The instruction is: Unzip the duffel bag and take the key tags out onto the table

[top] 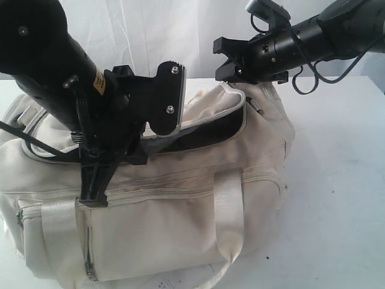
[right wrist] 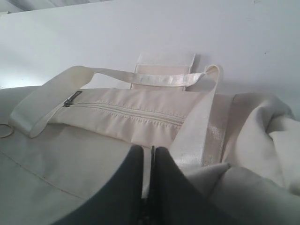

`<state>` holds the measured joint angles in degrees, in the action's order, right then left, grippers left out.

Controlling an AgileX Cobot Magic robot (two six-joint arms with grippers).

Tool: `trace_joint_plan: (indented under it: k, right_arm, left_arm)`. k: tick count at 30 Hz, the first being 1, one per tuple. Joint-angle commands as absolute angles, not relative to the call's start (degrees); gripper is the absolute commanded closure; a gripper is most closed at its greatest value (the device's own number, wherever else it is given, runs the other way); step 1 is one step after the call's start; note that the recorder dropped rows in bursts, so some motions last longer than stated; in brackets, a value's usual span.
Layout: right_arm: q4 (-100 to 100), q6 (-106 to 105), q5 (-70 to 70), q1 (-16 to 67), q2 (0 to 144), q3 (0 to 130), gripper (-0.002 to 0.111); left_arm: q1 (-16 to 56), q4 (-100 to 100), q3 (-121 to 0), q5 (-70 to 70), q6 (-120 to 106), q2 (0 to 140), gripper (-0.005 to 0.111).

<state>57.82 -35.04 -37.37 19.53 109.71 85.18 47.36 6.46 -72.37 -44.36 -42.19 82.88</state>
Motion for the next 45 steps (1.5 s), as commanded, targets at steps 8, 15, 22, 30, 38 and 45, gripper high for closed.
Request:
trace_joint_plan:
  k: [8,15,22,30,38,45]
  right_arm:
    - [58.0,-35.8,-30.4,18.9,112.3,86.2,0.108]
    - [58.0,-35.8,-32.9,18.9,112.2,86.2,0.108]
    - [58.1,-35.8,-29.3,18.9,112.2,87.9,0.108]
    - [55.2,-35.8,-26.2,18.9,112.2,90.0,0.108]
    - [52.9,-35.8,-24.9,18.9,113.2,90.0,0.108]
    - [52.9,-35.8,-23.7,18.9,113.7,90.1,0.108]
  left_arm:
    - [48.1,4.8,-72.1,-50.0,-40.5,79.9,0.107]
    - [48.1,5.4,-72.1,-49.4,-40.3,76.9,0.107]
    - [48.1,5.4,-72.1,-49.3,-40.3,75.9,0.107]
    - [48.1,5.4,-72.1,-48.3,-40.7,75.9,0.107]
    - [48.1,5.4,-72.1,-47.3,-40.7,73.5,0.107]
    - [48.1,5.4,-72.1,-47.0,-40.7,70.6,0.107]
